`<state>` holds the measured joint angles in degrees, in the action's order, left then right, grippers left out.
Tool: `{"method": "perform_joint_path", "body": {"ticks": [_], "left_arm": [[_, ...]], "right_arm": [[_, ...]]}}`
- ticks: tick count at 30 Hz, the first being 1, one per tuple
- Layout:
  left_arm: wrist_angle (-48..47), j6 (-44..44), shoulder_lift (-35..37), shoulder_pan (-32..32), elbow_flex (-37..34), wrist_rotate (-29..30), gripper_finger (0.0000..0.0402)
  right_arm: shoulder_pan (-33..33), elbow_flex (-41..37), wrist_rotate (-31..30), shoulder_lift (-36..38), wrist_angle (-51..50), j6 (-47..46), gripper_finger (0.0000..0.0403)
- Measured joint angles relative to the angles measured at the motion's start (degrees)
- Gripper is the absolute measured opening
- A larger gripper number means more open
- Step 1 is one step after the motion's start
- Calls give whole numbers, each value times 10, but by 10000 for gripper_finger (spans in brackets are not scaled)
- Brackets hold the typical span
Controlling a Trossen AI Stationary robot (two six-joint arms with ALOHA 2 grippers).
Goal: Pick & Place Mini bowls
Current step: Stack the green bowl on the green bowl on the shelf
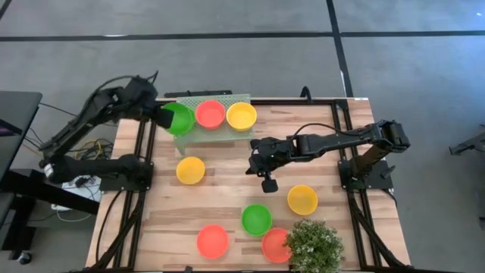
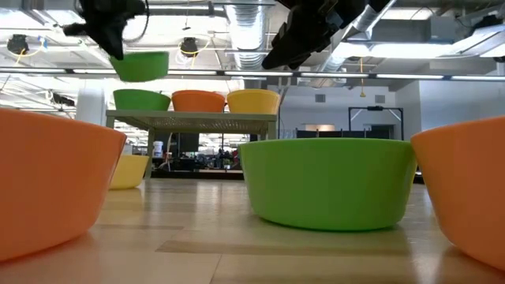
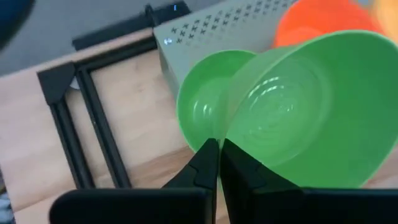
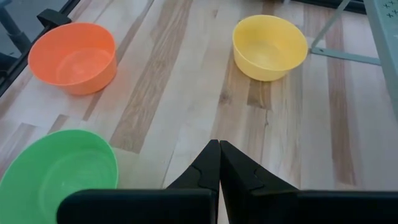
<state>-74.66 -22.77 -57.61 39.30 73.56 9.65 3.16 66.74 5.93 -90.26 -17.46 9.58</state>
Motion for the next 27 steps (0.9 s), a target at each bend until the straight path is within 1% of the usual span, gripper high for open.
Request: {"method": "perform_joint_path", "body": {"ticks": [4, 7, 9, 18, 23, 27], "left_arm": [[2, 55, -56, 77, 0, -64, 12], [2, 81, -88, 110, 0, -112, 9], [1, 89, -100, 124, 0, -131, 10], [-20, 105, -118, 151, 0, -133, 9], [-41, 109, -117, 160, 23, -134, 14], [-61, 103, -117, 161, 28, -134, 10]], "right_arm": [[-6, 0, 0, 0, 0, 0, 0], [-7, 0, 0, 0, -1, 0, 0], [-7, 0, 0, 0, -1, 0, 0], [-5, 0, 0, 0, -1, 0, 0], [-6, 0, 0, 0, -1, 0, 0], [-6, 0, 0, 0, -1, 0, 0]]}}
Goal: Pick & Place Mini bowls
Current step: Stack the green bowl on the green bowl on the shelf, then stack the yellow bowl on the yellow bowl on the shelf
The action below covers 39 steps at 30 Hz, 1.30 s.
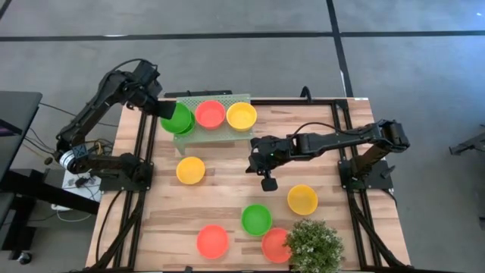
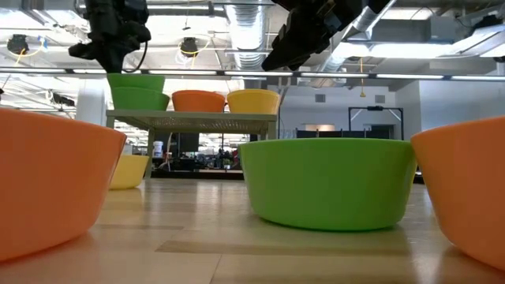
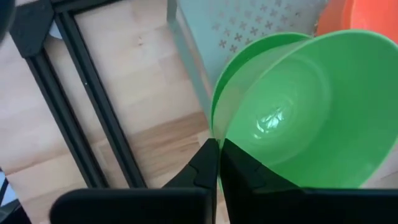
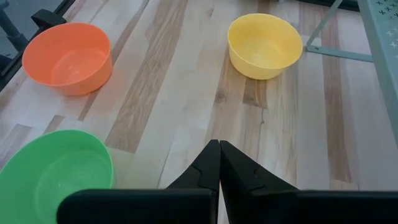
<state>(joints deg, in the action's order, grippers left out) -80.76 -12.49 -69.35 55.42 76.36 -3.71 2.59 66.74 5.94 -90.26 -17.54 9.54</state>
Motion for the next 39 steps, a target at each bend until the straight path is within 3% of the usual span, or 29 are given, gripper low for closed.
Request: {"method": "perform_joint_path", "body": {"ticks": [7, 15, 26, 34, 39], "left_arm": [[-2, -3, 0, 0, -5, -35, 17], [-1, -4, -14, 0, -5, -36, 18], [7, 23, -47, 0, -5, 4, 84], [22, 71, 23, -18, 15, 6, 88], [50, 99, 107, -78, 17, 5, 86]], "right_arm": [[0, 0, 0, 0, 0, 0, 0], [0, 0, 0, 0, 0, 0, 0], [0, 0, 0, 0, -2, 0, 0], [0, 0, 0, 0, 0, 0, 0], [0, 0, 0, 0, 0, 0, 0]]}}
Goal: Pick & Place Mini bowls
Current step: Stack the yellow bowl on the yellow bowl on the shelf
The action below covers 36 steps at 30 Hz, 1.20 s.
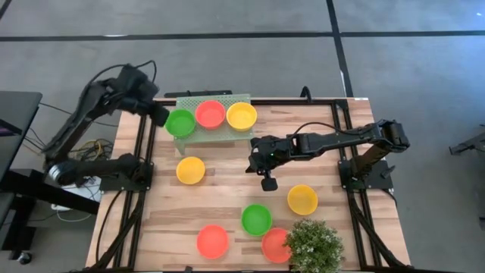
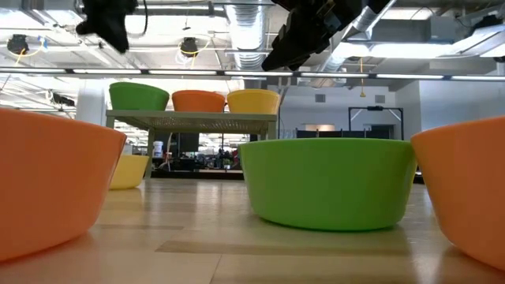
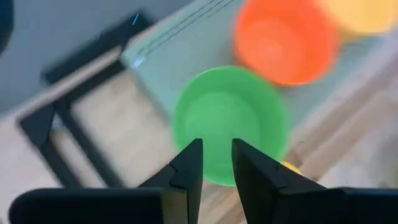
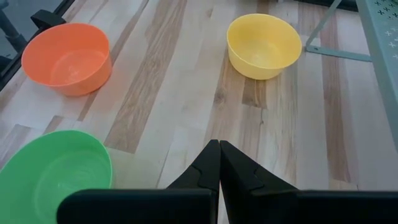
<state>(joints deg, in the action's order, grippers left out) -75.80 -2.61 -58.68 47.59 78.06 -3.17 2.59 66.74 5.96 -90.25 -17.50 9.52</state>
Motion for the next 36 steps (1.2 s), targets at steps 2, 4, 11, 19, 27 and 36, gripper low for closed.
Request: {"method": "perform_joint_path", "body": {"ticks": [2, 4, 11, 19, 27, 36], "left_arm": [[12, 9, 34, -42, 0, 0, 86], [29, 7, 67, -91, 0, 0, 86], [202, -42, 186, -271, -83, 2, 86], [354, -50, 219, -391, -249, 24, 85], [454, -6, 177, -510, -325, 183, 85], [540, -56, 134, -606, -396, 263, 85]], "right_arm": [[0, 0, 0, 0, 0, 0, 0], [0, 0, 0, 0, 0, -6, 0], [0, -5, 0, 1, 12, -20, 0], [4, -14, 0, 1, 14, -6, 0], [12, -14, 0, 1, 32, -22, 20], [19, -14, -1, 1, 19, -111, 87]]}}
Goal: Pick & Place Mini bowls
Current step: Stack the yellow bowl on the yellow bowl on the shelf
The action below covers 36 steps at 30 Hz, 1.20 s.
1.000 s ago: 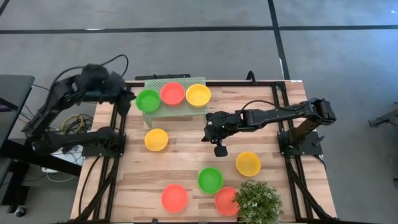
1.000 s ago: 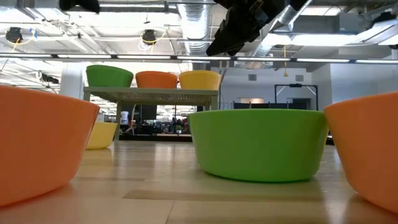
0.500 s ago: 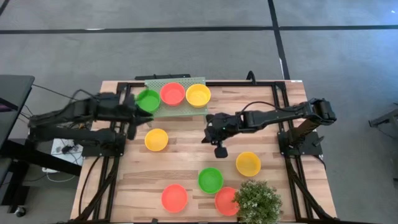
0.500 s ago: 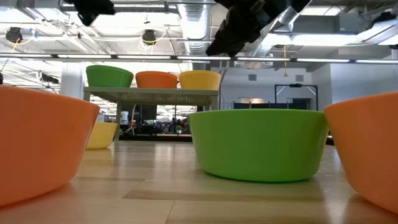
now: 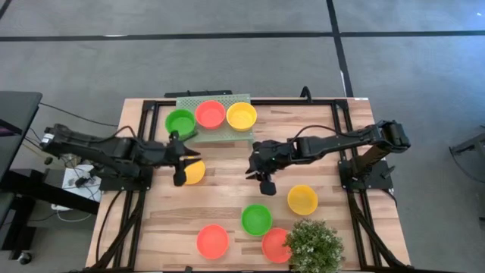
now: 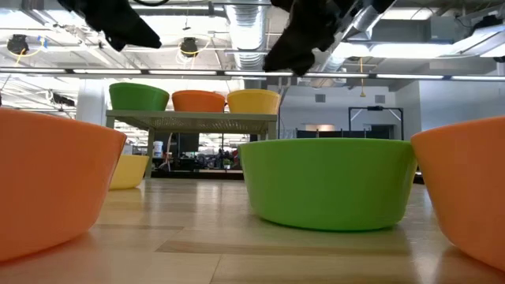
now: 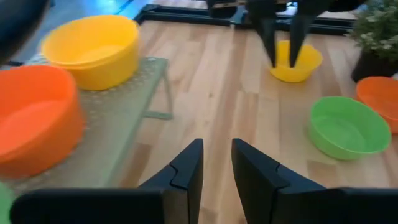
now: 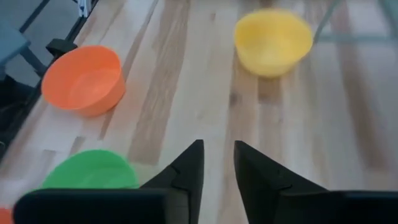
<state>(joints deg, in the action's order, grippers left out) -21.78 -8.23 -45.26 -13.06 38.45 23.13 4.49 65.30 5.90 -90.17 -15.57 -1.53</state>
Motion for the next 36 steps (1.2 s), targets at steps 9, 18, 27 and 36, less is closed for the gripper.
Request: {"method": "perform_joint_path", "body": {"ticks": [9, 18, 27, 36], "left_arm": [[49, -2, -18, -35, -37, 0, 85], [50, -11, -18, -35, -37, 0, 85], [51, -11, -18, -35, -37, 0, 85], [51, -11, -18, -35, -36, 0, 85]], "right_arm": [[50, 19, -44, 3, -241, -244, 102], [126, 19, -43, -16, -388, -566, 103], [148, 19, 4, -81, -384, -676, 103], [130, 19, 1, -105, -383, -671, 99]]}}
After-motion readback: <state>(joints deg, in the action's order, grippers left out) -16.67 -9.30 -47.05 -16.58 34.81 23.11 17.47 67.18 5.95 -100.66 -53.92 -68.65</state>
